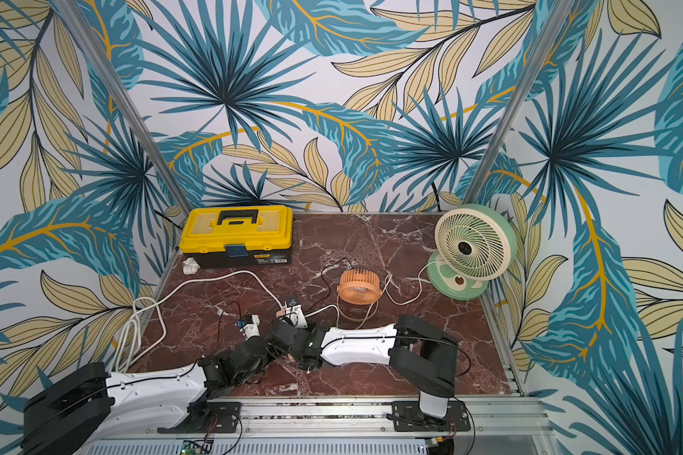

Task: Plug the desk fan into the power strip
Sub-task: Insert the plug into the socket.

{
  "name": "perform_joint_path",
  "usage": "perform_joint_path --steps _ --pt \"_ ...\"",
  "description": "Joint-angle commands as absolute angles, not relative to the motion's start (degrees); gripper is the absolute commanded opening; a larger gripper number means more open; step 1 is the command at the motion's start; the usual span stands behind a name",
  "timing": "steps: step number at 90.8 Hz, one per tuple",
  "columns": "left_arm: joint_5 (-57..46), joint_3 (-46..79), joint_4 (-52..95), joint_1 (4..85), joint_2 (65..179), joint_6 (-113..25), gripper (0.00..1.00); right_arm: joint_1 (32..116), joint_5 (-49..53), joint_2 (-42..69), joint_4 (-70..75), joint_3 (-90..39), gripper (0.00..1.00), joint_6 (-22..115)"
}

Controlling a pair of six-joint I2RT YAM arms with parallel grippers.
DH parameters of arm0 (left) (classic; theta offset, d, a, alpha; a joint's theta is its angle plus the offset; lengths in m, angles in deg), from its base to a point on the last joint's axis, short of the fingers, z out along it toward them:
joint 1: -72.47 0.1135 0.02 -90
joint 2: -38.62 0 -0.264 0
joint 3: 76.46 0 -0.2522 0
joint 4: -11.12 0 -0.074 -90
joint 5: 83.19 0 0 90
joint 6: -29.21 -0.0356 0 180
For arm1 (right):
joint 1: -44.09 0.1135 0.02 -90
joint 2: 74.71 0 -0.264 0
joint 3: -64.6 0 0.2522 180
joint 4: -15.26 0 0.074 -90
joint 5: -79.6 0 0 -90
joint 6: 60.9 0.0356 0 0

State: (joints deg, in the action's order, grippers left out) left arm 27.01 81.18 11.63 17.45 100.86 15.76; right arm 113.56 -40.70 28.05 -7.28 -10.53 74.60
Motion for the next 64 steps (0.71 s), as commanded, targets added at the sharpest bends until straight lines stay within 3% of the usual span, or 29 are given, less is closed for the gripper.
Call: perform_joint_path --steps 1,64 --pt "27.1 84.2 21.4 17.9 101.9 15.5 0.29 114.6 -34.4 32.4 -16.0 -6.6 0.00 76.2" --pt "27.3 84.3 21.8 17.8 101.7 15.9 0.29 114.8 -27.9 36.0 -28.7 -10.4 0.00 80.6"
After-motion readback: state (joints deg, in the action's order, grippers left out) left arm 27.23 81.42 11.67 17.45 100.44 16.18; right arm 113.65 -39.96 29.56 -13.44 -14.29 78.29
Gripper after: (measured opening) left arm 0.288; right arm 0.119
